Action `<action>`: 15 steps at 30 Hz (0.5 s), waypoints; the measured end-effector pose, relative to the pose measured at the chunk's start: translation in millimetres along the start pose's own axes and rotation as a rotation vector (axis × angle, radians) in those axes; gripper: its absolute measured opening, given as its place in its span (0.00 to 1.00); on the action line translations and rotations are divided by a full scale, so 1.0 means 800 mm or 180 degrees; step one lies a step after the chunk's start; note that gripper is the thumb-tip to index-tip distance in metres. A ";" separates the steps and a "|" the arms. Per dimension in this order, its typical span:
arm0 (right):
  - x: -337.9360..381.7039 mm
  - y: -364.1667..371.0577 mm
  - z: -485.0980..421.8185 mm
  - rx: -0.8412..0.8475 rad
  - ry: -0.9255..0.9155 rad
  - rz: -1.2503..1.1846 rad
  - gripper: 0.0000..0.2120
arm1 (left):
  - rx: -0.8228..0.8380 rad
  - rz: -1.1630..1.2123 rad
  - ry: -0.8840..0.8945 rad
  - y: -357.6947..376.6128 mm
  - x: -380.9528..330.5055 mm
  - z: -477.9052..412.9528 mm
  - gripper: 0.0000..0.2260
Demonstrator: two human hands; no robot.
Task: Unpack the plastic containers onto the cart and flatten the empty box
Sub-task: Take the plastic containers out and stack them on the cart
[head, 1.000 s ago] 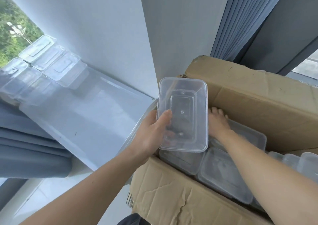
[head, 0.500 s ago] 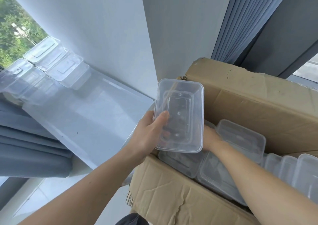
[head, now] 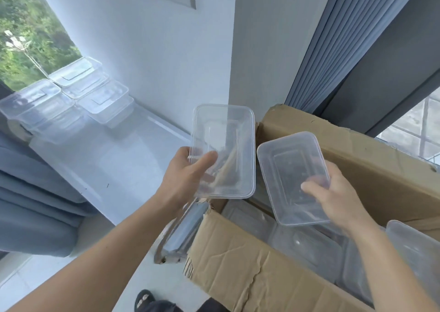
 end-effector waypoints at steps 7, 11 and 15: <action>0.114 0.088 0.048 -0.0163 -0.0476 -0.0080 0.21 | -0.0077 0.0173 0.0135 -0.110 0.013 0.016 0.24; 0.165 0.193 0.072 -0.0053 -0.0663 -0.0120 0.19 | -0.0200 0.0243 0.0165 -0.222 0.036 0.035 0.22; 0.212 0.317 0.095 0.0211 -0.0805 -0.0271 0.18 | -0.0425 0.0294 0.0150 -0.346 0.070 0.059 0.21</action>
Point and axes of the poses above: each hand's wrist, its own z-axis away from the middle knuckle, its own y-axis out of the palm, x = y × z, the point moved 9 cm from there along -z, towards the middle knuckle, and after that the axes turned 2 degrees about -z, right-handed, at the moved point
